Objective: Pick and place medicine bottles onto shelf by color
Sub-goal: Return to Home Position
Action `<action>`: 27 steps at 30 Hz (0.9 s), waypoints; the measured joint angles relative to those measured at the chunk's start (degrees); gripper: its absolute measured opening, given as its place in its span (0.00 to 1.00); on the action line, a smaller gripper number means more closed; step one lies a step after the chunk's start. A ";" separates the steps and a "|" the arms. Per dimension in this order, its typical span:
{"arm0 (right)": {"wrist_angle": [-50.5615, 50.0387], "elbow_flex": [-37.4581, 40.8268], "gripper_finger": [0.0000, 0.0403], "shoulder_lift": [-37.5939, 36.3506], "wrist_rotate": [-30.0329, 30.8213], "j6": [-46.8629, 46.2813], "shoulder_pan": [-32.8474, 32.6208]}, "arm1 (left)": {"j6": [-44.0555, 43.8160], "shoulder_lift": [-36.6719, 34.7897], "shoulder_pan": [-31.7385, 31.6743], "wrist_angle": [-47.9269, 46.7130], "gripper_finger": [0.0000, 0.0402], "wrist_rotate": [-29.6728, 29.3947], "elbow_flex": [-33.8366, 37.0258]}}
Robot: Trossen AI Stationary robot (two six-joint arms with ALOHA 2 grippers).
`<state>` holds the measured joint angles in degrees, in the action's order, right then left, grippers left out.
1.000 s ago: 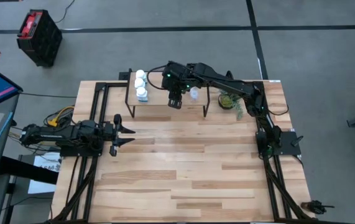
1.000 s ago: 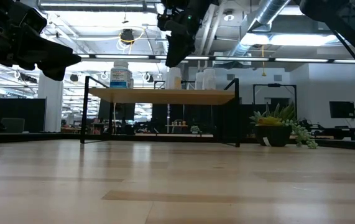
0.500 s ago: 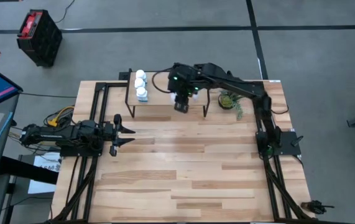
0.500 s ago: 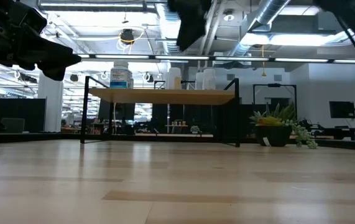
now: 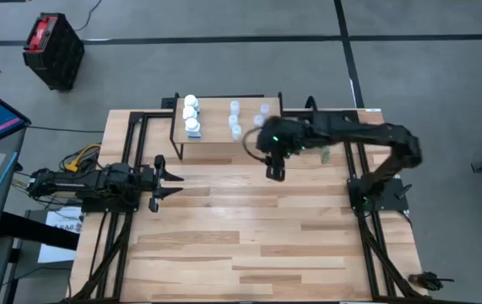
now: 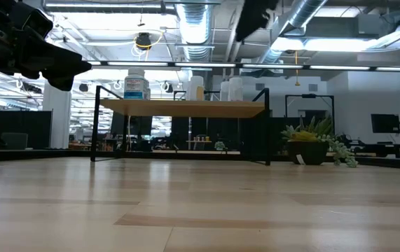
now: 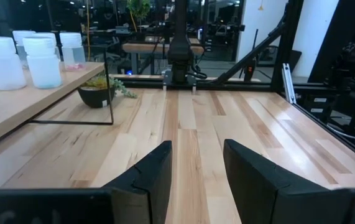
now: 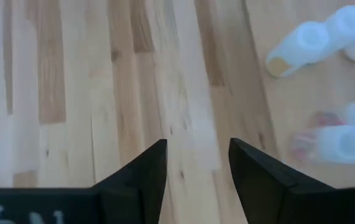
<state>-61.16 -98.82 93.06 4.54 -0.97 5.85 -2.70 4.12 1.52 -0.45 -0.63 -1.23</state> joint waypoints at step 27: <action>83.23 89.34 0.36 -53.06 6.21 -11.24 -2.76 | 0.00 0.00 0.00 0.00 0.33 0.01 0.00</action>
<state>22.06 -9.48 40.00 10.74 -12.21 3.09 -2.70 4.12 1.52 -0.45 -0.62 -1.23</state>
